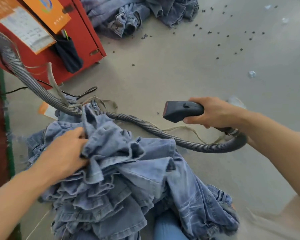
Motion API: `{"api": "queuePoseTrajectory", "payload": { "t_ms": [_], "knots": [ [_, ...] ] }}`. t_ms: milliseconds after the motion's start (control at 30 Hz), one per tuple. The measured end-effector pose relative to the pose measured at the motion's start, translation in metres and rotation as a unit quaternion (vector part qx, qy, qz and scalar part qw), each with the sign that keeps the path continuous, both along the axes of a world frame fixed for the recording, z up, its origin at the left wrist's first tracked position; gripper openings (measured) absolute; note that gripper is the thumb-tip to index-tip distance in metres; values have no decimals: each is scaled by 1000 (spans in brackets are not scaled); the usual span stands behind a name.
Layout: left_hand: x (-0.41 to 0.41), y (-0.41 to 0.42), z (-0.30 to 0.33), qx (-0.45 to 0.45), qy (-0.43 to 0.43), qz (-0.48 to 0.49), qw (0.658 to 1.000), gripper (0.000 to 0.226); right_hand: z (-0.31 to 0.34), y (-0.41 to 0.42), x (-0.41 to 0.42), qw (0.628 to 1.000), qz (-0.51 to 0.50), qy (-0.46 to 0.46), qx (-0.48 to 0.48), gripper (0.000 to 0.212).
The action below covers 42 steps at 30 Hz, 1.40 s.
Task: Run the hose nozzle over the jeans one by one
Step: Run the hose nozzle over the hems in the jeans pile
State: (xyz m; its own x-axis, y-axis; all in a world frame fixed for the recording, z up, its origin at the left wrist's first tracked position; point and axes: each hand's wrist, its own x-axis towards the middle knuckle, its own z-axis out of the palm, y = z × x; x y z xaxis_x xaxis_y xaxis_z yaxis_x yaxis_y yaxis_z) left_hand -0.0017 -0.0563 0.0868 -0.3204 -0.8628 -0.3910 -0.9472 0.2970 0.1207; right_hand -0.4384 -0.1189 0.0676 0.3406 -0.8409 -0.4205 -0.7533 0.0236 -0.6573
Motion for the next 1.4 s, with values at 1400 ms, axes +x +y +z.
{"api": "queuePoseTrajectory", "payload": {
  "t_ms": [1400],
  "knots": [
    [-18,24,14,-147,431,356,816,48,77,38,156,974,-72,-190,-96,18]
  ]
}}
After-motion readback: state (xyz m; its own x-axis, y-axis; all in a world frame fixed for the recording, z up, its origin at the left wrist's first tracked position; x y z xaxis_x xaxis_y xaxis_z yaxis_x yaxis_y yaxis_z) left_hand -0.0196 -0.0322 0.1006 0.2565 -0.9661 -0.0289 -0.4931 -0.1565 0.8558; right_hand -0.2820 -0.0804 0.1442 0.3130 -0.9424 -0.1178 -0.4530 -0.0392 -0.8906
